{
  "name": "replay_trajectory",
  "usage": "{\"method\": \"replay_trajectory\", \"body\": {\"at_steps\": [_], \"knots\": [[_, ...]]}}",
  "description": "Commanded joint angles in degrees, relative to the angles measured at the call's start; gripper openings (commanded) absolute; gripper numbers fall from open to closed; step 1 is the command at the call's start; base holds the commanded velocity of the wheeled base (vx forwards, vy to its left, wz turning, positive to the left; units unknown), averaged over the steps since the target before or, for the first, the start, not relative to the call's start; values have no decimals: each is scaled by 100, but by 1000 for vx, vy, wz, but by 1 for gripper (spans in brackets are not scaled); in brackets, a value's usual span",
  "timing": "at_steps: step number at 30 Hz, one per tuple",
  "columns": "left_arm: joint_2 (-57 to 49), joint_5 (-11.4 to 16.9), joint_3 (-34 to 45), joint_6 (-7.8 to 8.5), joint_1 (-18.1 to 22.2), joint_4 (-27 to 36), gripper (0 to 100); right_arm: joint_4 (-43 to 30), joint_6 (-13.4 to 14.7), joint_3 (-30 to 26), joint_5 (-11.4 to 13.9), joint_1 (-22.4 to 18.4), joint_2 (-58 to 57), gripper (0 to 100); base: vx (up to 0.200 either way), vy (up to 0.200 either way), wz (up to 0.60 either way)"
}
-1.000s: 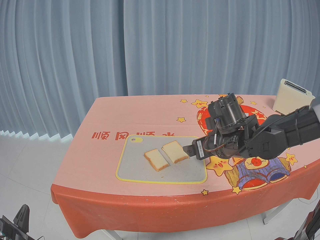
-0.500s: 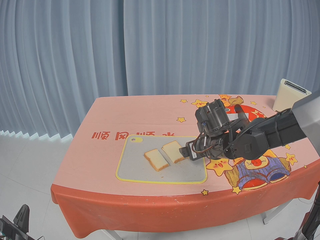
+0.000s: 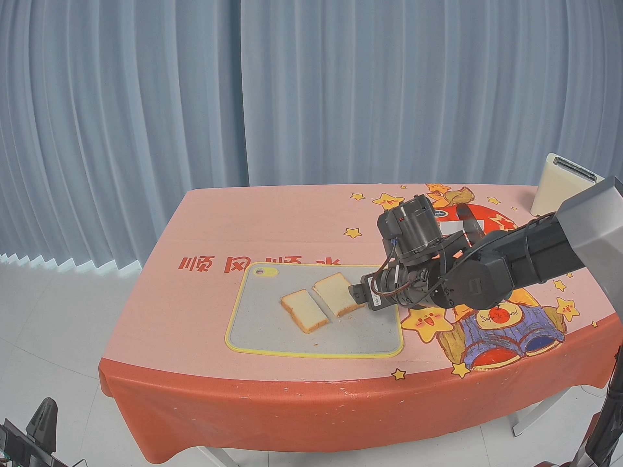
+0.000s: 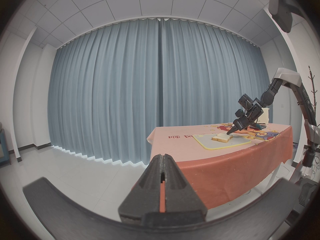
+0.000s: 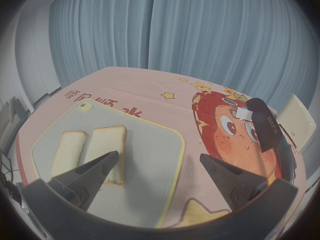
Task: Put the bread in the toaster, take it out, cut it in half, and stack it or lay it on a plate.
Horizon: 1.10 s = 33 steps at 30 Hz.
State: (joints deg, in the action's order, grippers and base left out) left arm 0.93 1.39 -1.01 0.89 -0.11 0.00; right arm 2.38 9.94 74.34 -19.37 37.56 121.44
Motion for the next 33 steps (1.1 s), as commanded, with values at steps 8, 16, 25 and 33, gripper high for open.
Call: {"method": "replay_trajectory", "body": {"at_steps": [8, 16, 25, 33], "knots": [[-93, 2, 101, -1, 2, 0, 0, -62, 8, 28, -14, 23, 55, 100, 0, 0, 0], [-93, 2, 101, -1, 2, 0, 0, -71, 8, 2, -76, 41, 55, 100, 0, 0, 0], [-93, 2, 101, -1, 2, 0, 0, -71, 0, -60, -164, 41, 64, 100, 0, 0, 0], [-93, 2, 101, -1, 2, 0, 0, -62, 26, -156, -172, 67, 108, 0, 0, 0, 0]]}}
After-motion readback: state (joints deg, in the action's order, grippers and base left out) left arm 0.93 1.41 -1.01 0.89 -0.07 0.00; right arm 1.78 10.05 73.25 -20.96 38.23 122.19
